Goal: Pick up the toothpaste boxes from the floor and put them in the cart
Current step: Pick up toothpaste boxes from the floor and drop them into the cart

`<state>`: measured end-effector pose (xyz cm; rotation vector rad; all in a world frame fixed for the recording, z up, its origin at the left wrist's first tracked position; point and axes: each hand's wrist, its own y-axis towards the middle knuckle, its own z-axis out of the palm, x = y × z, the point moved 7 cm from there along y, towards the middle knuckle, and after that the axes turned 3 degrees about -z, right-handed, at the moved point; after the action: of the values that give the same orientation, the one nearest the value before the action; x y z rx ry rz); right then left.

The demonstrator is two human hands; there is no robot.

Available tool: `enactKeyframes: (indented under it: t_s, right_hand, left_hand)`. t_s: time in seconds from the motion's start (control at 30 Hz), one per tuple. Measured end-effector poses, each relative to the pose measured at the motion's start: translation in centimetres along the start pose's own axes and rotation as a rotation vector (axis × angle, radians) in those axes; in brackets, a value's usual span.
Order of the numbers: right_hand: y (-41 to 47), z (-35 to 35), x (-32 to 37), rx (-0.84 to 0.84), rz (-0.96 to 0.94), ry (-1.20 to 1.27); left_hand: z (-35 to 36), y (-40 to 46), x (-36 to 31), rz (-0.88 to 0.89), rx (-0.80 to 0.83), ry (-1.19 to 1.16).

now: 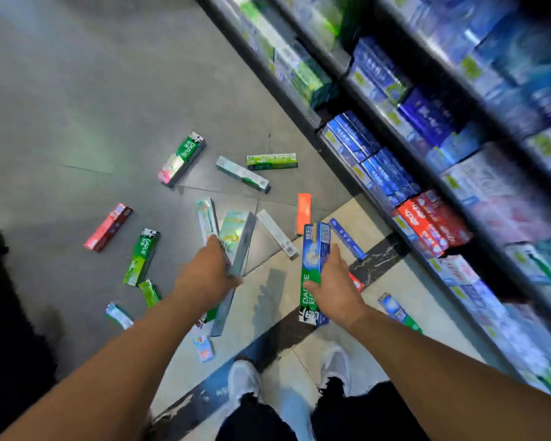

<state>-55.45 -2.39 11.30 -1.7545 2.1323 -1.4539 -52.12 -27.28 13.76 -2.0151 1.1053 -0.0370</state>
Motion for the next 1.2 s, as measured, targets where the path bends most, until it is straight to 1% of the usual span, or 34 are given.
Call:
enactKeyframes:
  t_s: [0.17, 0.23, 0.33, 0.43, 0.53, 0.7, 0.83, 1.0, 1.2]
  right_hand:
    - [-11.5, -12.6, 10.5, -0.059, -0.121, -0.025]
    - [-16.0, -17.8, 14.5, -0.084, -0.187, -0.060]
    - [-22.0, -25.0, 19.0, -0.175, -0.264, -0.065]
    - [-27.5, -31.0, 20.8, -0.296, -0.285, -0.063]
    - [-32.3, -35.4, 20.2, -0.434, -0.245, -0.008]
    - [-40.4, -39.8, 14.9, -0.648, -0.197, 0.133]
    - [-46.6, -41.7, 9.0, -0.732, -0.096, 0.237]
    - [-54.7, -42.6, -1.0, -0.867, 0.045, 0.327]
    - [-67.1, -41.1, -15.8, -1.004, 0.243, 0.422]
  left_hand:
    - [-15.0, -12.6, -8.8, 0.136, -0.053, 0.124]
    - [-20.0, -16.7, -12.1, 0.196, -0.081, 0.126]
    - [-26.4, -22.3, -17.6, 0.306, -0.131, 0.181]
    - [-30.6, -27.1, -23.6, 0.463, -0.182, 0.295]
    - [-32.4, -31.1, -29.3, 0.607, -0.199, 0.350]
    - [-29.6, -36.9, -36.9, 0.840, -0.122, 0.372]
    - [-23.8, -42.5, -41.5, 0.983, -0.018, 0.452]
    - [-14.0, -50.0, -46.9, 1.124, 0.079, 0.584]
    - [1.8, -61.8, -50.8, 1.301, 0.250, 0.731]
